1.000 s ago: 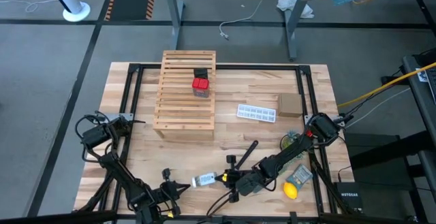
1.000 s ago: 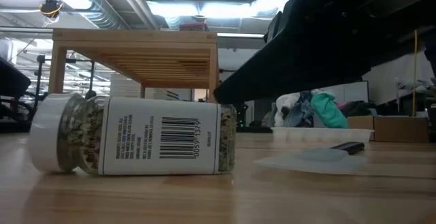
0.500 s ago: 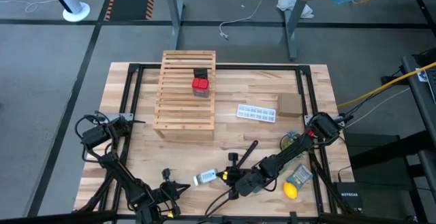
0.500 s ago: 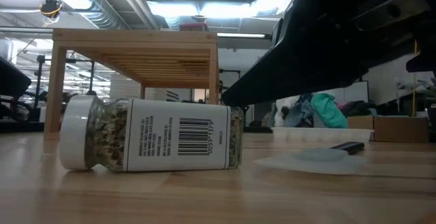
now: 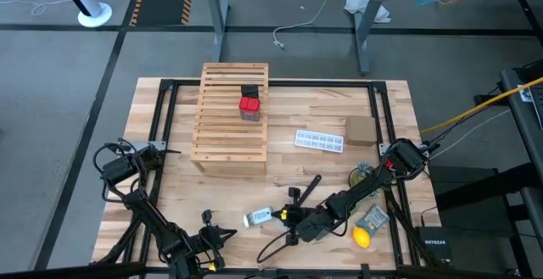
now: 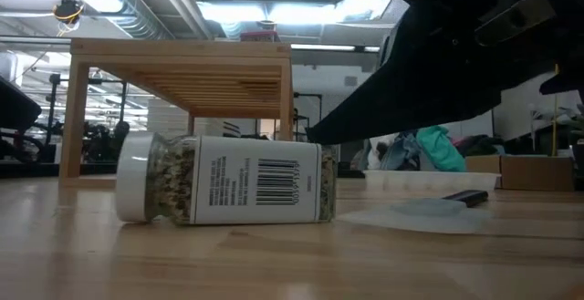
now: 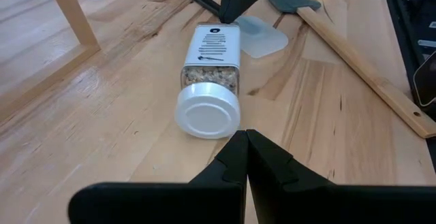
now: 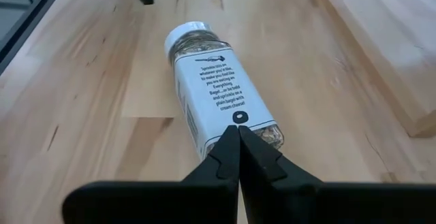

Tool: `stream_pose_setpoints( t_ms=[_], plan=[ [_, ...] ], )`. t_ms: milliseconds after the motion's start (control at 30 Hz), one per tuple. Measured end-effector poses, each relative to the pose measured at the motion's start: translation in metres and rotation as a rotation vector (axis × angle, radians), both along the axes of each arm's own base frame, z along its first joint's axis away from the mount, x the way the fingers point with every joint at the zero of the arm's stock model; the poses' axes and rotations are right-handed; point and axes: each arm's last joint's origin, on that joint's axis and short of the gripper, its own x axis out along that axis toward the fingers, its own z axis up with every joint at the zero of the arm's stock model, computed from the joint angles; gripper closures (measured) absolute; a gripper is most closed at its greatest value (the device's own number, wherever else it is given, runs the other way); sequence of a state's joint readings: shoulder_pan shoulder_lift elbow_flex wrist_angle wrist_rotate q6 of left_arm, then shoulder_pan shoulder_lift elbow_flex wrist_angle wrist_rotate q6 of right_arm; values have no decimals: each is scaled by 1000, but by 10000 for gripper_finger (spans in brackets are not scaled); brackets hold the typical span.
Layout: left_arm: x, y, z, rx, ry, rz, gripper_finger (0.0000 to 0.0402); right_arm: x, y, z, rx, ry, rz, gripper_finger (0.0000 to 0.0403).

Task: Shelf spices
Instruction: Put the white seasoning bottle on the shelf

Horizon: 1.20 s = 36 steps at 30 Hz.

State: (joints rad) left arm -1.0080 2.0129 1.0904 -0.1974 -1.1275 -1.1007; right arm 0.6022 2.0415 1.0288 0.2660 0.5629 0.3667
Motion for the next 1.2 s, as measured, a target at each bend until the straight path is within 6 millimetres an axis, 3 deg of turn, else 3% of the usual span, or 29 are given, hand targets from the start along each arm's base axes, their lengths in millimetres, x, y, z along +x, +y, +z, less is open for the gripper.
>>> stream_pose_setpoints(
  t_ms=[400, 767, 1200],
  plan=[
    [3, 3, 0, 12, 6, 8, 401, -1, -1, -2, 21, -58, -4, 400],
    [12, 35, -21, -24, 83, 84, 401, 2, 1, 2, -17, -109, 53, 400],
    [21, 31, -16, 0, 53, 31, 401, 2, 1, 1, -6, -94, 35, 400]
  ],
)
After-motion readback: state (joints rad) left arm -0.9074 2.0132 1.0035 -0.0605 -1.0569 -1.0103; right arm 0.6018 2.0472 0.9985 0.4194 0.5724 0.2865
